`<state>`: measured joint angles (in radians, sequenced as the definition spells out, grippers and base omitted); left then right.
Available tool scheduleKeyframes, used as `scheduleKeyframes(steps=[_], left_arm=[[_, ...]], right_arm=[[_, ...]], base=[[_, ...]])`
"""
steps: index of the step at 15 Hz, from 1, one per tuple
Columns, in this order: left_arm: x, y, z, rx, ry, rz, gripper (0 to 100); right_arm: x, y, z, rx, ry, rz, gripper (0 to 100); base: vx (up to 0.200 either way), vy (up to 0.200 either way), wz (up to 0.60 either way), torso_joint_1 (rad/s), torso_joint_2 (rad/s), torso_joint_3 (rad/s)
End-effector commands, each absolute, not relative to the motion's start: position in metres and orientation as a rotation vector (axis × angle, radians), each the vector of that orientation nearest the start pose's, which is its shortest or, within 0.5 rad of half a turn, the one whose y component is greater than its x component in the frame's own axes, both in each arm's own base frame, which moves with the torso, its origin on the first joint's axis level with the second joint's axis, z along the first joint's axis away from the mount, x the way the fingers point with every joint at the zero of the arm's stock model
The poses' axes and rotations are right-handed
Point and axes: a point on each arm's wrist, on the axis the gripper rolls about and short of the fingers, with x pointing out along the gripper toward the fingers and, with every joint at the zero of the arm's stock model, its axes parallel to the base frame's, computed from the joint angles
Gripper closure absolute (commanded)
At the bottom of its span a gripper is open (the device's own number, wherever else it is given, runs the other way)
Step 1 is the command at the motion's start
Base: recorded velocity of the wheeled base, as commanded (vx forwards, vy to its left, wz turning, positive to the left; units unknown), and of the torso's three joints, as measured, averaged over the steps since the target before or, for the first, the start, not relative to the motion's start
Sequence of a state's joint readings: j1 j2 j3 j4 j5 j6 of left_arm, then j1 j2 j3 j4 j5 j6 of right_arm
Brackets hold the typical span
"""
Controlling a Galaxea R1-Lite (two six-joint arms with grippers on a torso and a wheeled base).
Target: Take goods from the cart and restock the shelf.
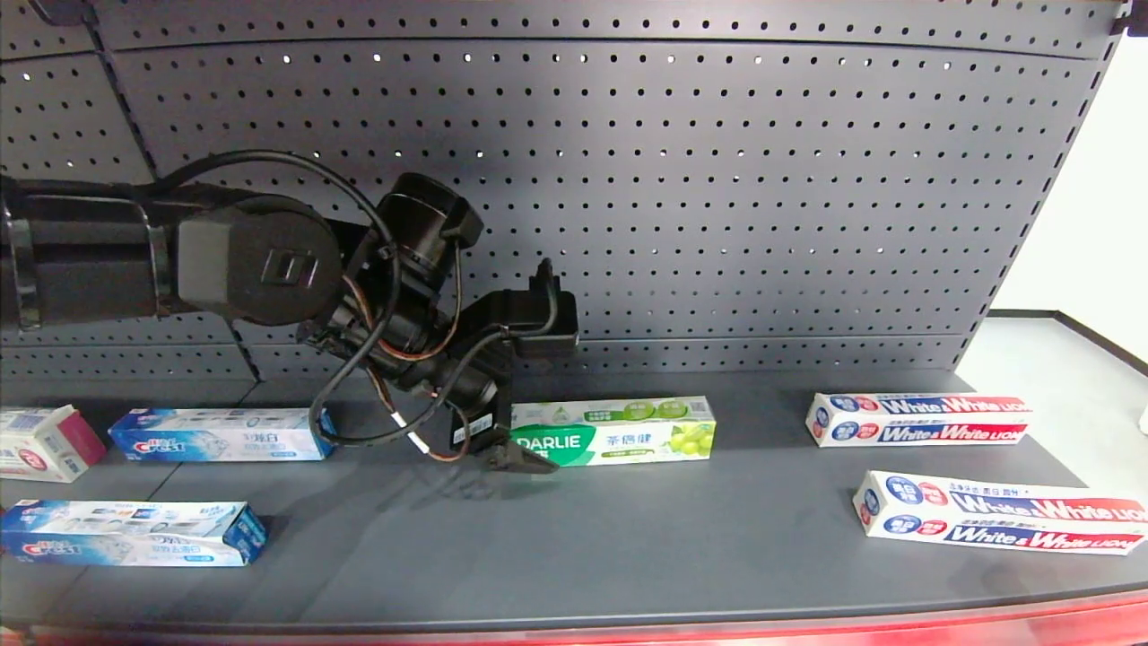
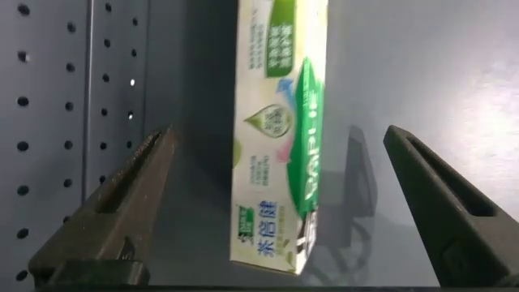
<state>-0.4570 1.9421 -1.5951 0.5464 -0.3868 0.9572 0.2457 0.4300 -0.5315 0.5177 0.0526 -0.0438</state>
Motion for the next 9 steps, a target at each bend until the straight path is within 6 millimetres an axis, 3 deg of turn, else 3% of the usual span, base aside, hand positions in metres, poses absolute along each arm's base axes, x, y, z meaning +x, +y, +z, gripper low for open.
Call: scheduleKeyframes(steps=[1, 5, 9], left_arm=[[0.326, -0.164, 0.209, 0.863, 0.486, -1.150, 0], [0.331, -0.165, 0.208, 0.863, 0.479, -1.145, 0], [0.348, -0.176, 0.204, 0.868, 0.459, -1.145, 0]], right_arm=[[-0.013, -0.002, 0.173, -0.081, 0.415, 0.319, 100], [-0.013, -0.002, 0.173, -0.080, 0.417, 0.330, 100], [-0.013, -0.002, 0.172, -0.079, 0.417, 0.327, 100]], base=[[0.000, 0.000, 0.00, 0.000, 0.00, 0.000], [0.000, 0.000, 0.00, 0.000, 0.00, 0.000], [0.000, 0.000, 0.00, 0.000, 0.00, 0.000]])
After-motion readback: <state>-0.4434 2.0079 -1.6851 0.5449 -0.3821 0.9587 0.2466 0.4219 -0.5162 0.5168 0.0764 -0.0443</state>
